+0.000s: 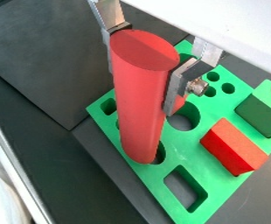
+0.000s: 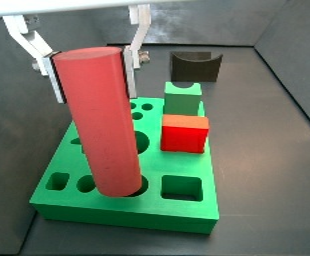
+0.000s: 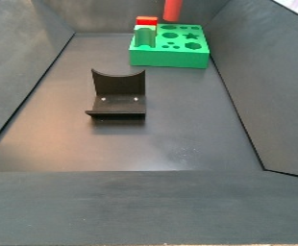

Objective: Pick up the oval object. Move up. Move to above the board. Insert the oval object.
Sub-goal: Insert the oval object.

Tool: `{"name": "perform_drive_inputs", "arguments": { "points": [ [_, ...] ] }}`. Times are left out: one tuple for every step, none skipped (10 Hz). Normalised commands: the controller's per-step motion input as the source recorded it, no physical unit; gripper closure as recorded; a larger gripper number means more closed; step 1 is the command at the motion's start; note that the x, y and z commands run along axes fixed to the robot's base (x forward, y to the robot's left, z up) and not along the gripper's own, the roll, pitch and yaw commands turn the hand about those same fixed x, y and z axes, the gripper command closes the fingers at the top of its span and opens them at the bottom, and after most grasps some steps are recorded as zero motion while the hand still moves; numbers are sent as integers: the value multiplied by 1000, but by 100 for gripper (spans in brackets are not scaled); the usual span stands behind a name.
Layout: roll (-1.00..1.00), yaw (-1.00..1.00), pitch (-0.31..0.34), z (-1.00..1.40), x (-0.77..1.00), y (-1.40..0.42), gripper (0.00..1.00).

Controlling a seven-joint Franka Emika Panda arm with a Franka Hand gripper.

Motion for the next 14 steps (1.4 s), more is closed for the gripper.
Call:
{"name": "perform_drive_inputs", "arguments": {
  "points": [
    [14,-69,-33,-203,0,51,100],
    [0,-123,-40,-177,0,29,100],
    [0,-134,-36,-146,0,0,100],
    [0,-169,-34,-151,69,0,100],
    [0,-80,-31,-169,243,0,100],
    [0,-20,-30,-197,303,0,100],
    [0,0,-26,-200,337,0,100],
    [0,0,-43,-223,286,0,100],
    [4,0,-34,-231,120,46,100],
    [50,-40,-21,-231,23,74,100],
    [117,-134,-10,-269,-11,177,100],
    [200,-183,0,-231,-91,100,100],
    [214,-180,7,-120,-106,97,100],
    [257,-129,0,-274,-157,0,100]
  ]
}}
